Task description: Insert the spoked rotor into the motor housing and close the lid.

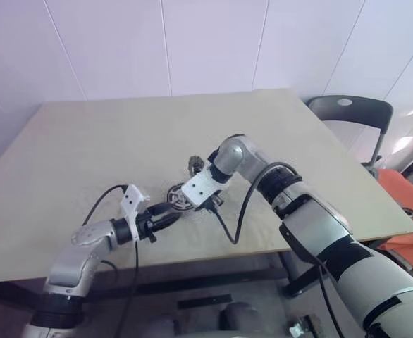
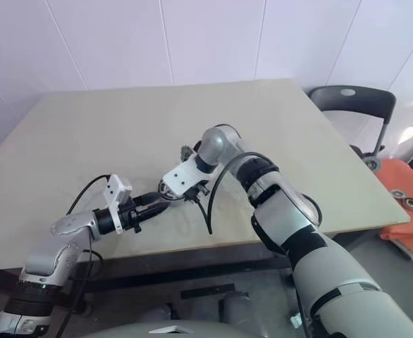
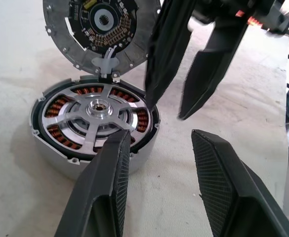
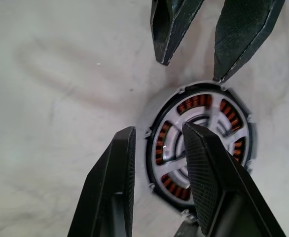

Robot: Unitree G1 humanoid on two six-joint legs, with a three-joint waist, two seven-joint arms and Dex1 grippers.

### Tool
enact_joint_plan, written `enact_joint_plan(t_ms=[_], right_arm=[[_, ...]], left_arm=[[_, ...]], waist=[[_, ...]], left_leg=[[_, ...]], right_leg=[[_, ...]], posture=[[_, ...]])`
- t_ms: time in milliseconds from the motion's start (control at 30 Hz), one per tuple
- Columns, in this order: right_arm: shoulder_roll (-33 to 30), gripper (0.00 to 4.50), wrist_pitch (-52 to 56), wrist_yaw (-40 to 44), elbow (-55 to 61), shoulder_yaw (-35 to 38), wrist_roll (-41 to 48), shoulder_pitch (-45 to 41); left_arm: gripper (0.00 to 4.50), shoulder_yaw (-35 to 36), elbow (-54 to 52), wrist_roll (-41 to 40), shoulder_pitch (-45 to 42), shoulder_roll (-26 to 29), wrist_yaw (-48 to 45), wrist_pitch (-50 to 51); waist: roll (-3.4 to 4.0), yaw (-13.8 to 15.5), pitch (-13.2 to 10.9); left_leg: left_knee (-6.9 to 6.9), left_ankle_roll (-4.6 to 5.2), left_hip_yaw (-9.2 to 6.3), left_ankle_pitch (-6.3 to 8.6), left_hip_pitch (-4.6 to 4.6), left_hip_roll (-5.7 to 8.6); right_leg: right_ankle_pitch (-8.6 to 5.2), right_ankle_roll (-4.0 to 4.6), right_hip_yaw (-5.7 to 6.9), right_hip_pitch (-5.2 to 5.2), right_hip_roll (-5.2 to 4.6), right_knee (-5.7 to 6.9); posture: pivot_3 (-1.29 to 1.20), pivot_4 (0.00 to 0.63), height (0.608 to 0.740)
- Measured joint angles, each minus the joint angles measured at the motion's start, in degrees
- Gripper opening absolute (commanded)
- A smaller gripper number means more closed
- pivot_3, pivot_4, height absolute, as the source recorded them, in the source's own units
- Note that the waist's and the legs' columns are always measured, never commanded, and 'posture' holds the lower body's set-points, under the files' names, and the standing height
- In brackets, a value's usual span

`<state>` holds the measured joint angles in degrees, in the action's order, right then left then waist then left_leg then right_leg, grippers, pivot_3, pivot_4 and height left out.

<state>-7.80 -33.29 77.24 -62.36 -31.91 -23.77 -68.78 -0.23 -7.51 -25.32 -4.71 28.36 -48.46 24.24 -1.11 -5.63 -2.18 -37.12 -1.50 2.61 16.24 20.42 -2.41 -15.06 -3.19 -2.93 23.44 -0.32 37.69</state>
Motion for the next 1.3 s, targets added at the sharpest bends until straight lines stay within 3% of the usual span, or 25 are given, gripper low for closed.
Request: enact_joint_plan(t_ms=[500, 600, 667, 733, 1300], right_arm=[[0.17, 1.59, -2.64, -6.85, -3.88, -3.74, -4.48, 0.00], [0.19, 1.01, -3.25, -8.18, -4.38, -3.75, -4.79, -0.01], [0.18, 0.37, -3.53, -8.05, -4.77, -3.88, -5.12, -0.04], [0.04, 0.08, -3.27, -7.62, -5.41, -3.97, -5.41, -0.01], [-0.64, 0.08, 0.73, -1.65, -3.14, -3.75, -5.11, -0.32]], left_arm=[[2.12, -0.01, -0.01, 0.00, 0.05, 0.01, 0.11, 0.04], [2.12, -0.01, -0.01, 0.00, 0.08, 0.00, 0.17, 0.04], [2.12, -0.02, -0.01, 0.00, 0.13, -0.01, 0.20, 0.04], [2.12, -0.02, -0.03, -0.02, 0.17, -0.07, 0.20, 0.04], [2.12, -0.12, 0.00, -0.07, -0.27, -0.37, 0.09, 0.02]], waist=[[0.00, 0.01, 0.00], [0.00, 0.00, 0.00], [-0.01, -0.13, 0.01], [-0.01, -0.24, 0.01], [0.00, 0.32, 0.00]], left_leg=[[0.00, 0.00, 0.01, 0.00, 0.00, 0.06], [-0.01, 0.00, 0.01, 0.00, -0.03, 0.06], [-0.02, 0.00, 0.01, 0.00, -0.10, 0.06], [-0.05, 0.01, 0.01, 0.00, -0.16, 0.05], [-0.03, 0.01, -0.14, 0.00, 0.00, 0.29]], right_leg=[[0.00, 0.00, 0.01, -0.01, -0.15, -0.01], [0.00, 0.00, 0.01, -0.04, -0.15, -0.01], [0.00, 0.00, 0.01, -0.10, -0.14, 0.00], [-0.01, 0.01, 0.01, -0.15, -0.13, 0.03], [-0.06, -0.10, 0.09, -0.13, -0.28, -0.03]], posture=[[0.00, 0.000, 0.740], [0.00, 0.000, 0.740], [0.00, 0.000, 0.740], [0.00, 0.000, 0.740], [0.00, 0.000, 0.740]])
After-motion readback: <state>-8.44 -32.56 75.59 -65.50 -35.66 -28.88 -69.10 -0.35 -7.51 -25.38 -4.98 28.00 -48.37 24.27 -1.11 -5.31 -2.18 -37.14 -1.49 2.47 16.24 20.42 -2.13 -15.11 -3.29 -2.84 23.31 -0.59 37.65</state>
